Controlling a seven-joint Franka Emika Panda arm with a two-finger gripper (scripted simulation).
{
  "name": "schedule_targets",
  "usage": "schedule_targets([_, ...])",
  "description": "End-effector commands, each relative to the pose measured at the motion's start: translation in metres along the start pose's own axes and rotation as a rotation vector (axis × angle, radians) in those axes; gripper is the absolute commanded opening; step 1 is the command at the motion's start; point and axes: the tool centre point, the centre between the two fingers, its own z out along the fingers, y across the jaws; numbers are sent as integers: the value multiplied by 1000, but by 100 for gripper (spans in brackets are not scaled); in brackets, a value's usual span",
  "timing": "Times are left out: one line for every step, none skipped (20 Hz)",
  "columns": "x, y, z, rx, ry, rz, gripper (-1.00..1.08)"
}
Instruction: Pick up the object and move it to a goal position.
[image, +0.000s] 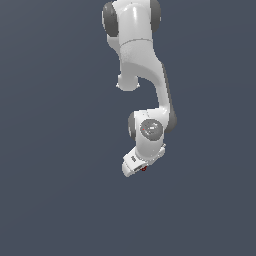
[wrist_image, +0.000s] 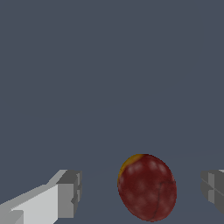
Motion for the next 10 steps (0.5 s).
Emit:
schedule_targets([1,1,4,-1,2,0,100])
schedule_targets([1,1,4,-1,2,0,100])
schedule_targets([2,1,3,-1,2,0,100])
schedule_targets([2,1,3,-1,2,0,-100])
schedule_targets([2,1,3,-1,2,0,-100])
schedule_targets([2,1,3,-1,2,0,-100])
schedule_targets([2,1,3,-1,2,0,-100])
schedule_targets([2,1,3,-1,2,0,-100])
schedule_targets([2,1,3,-1,2,0,-100])
schedule_targets([2,1,3,-1,2,0,-100])
